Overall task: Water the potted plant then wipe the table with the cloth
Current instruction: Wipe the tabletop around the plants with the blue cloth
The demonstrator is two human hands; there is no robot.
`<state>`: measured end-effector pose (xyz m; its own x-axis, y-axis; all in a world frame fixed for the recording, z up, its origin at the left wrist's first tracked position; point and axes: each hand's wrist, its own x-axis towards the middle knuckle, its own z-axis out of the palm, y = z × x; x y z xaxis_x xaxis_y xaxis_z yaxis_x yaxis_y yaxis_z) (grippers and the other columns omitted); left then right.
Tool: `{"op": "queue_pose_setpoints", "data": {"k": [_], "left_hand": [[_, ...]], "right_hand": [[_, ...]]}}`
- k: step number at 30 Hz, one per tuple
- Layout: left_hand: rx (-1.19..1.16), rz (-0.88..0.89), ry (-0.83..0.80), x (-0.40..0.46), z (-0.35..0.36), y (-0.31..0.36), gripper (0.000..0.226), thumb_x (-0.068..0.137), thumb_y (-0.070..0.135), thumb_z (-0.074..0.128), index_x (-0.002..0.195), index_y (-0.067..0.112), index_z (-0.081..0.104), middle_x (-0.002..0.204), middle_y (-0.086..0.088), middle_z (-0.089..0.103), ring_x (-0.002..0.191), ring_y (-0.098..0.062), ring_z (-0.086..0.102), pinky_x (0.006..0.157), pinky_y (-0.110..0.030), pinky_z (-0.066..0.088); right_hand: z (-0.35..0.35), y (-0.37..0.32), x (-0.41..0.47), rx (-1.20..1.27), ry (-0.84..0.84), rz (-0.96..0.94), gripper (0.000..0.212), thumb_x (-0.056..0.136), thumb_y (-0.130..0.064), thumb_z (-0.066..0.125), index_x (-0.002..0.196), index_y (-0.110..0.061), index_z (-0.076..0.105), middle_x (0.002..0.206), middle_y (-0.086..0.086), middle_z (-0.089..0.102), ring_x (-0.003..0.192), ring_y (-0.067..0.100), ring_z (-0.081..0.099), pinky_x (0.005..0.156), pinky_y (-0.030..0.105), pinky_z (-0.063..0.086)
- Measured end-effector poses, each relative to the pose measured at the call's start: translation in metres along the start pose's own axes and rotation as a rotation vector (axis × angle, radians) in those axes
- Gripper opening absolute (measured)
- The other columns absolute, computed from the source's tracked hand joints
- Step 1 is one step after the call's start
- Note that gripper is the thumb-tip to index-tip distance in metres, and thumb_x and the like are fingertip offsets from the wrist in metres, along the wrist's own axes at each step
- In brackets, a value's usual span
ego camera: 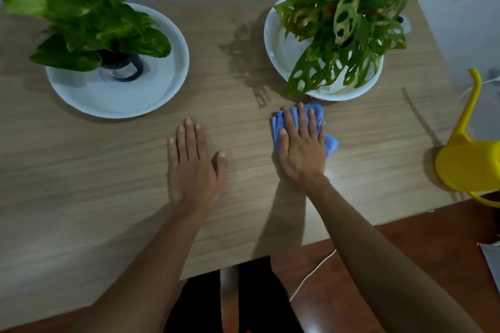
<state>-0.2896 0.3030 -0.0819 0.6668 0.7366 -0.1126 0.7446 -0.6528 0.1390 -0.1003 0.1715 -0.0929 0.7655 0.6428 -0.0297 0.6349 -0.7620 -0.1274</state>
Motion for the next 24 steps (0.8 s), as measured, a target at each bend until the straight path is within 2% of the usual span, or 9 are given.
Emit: {"op": "queue_pose_setpoints", "data": {"k": [4, 13, 19, 24], "left_hand": [[-0.008, -0.001, 0.006, 0.002, 0.002, -0.002, 0.077, 0.101, 0.050, 0.019, 0.159, 0.001, 0.012, 0.168, -0.018, 0.006, 0.156, -0.029, 0.008, 0.126, -0.049, 0.010], [-0.062, 0.020, -0.015, 0.004, 0.007, -0.005, 0.080, 0.101, 0.056, 0.015, 0.160, 0.004, 0.003, 0.169, -0.015, -0.005, 0.157, -0.026, -0.004, 0.127, -0.048, 0.005], [-0.136, 0.029, 0.022, 0.003, 0.006, -0.008, 0.079, 0.099, 0.054, 0.030, 0.159, 0.005, 0.016, 0.169, -0.016, 0.005, 0.157, -0.028, 0.004, 0.126, -0.047, 0.004], [-0.337, 0.090, 0.040, -0.004, -0.004, -0.027, 0.074, 0.101, 0.050, 0.028, 0.157, 0.002, 0.025, 0.168, -0.017, 0.011, 0.156, -0.027, 0.005, 0.127, -0.044, 0.001]], "right_hand": [[0.005, -0.042, 0.023, -0.008, -0.015, -0.142, 0.054, 0.104, -0.040, 0.023, 0.156, -0.027, 0.023, 0.164, 0.006, 0.018, 0.152, 0.026, 0.007, 0.122, 0.050, 0.006], [0.005, -0.106, 0.114, 0.010, -0.103, -0.207, 0.056, 0.102, -0.044, 0.016, 0.157, -0.031, 0.014, 0.164, 0.007, 0.016, 0.152, 0.026, 0.002, 0.121, 0.052, 0.001], [0.004, -0.129, 0.157, 0.041, -0.113, -0.219, 0.057, 0.101, -0.047, 0.015, 0.157, -0.034, 0.010, 0.166, 0.002, 0.001, 0.152, 0.023, -0.006, 0.121, 0.050, -0.004], [0.007, -0.128, 0.145, 0.021, -0.123, -0.228, 0.058, 0.102, -0.047, 0.012, 0.157, -0.031, 0.010, 0.166, 0.004, 0.005, 0.152, 0.027, -0.002, 0.120, 0.054, -0.002]]}}
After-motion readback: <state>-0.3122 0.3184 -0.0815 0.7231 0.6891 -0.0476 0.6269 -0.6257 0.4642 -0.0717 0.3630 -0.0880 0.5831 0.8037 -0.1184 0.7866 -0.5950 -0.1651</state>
